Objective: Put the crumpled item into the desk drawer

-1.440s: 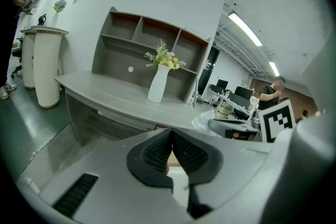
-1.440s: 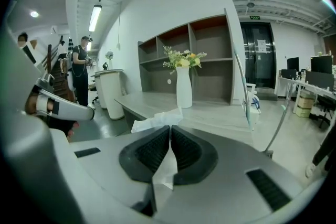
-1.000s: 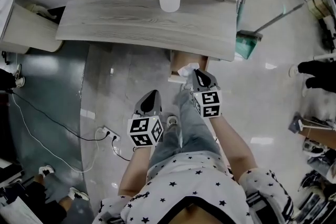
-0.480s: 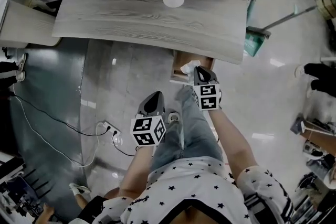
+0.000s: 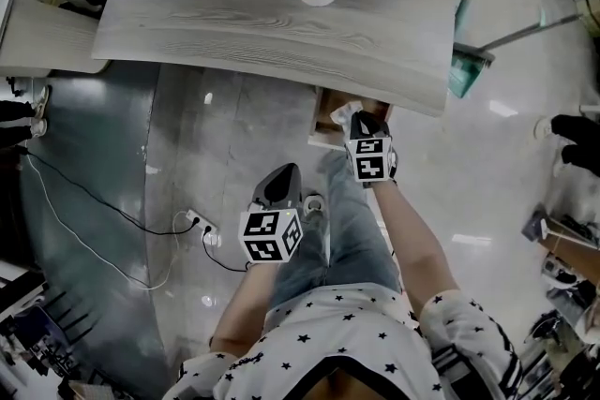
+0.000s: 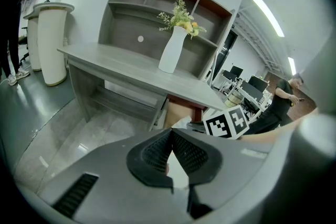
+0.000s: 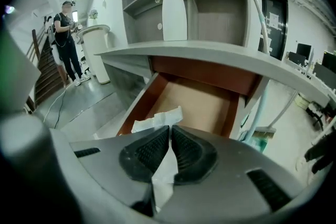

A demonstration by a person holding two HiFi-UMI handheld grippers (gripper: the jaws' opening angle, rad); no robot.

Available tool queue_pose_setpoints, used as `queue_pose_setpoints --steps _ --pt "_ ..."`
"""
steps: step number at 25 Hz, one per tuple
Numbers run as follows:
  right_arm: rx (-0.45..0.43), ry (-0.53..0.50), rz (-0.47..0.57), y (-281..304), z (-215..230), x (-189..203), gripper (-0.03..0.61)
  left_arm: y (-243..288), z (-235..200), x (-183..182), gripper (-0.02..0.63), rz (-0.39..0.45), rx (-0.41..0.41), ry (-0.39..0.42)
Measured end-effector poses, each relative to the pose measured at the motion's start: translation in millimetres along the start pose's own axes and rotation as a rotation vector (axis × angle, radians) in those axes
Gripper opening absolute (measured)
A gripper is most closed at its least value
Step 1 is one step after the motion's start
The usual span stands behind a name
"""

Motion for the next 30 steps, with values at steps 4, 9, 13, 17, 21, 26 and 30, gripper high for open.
queue_pose_setpoints --steps 4,9,13,17,21,26,30 --pt "0.019 -0.031 -0.039 12 0 7 0.009 2 0 4 0.012 -0.013 0.003 0.006" --pt "0.037 -0.029 -0.057 27 3 11 0.011 5 -1 8 0.012 -0.024 0.001 0.002" --pt "0.047 -0.033 -0.064 29 4 13 0.014 4 0 10 0.012 -0.026 0.001 0.003" --pt "0.046 -0.034 -0.071 27 5 14 0.033 2 4 12 0.012 -0.03 0.006 0.011" --pt "0.035 -0.021 -0.083 19 5 14 0.118 -3 7 12 0.012 -0.022 0.007 0.017" --pt "0.046 0.0 -0.068 7 5 17 0.118 -10 14 11 0.012 -0.01 0.013 0.03" --pt "0.055 0.004 -0.054 -12 5 14 0.118 -19 21 8 0.012 0.004 0.021 0.044"
Point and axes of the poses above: the fingertips, and each gripper's own axes: y forward along the fingers, z to its right, x out of its underside, the point moved 4 cm from there along -y, backward along the fingers, and after that the axes turned 15 degrees about x, right-handed, at the moved point
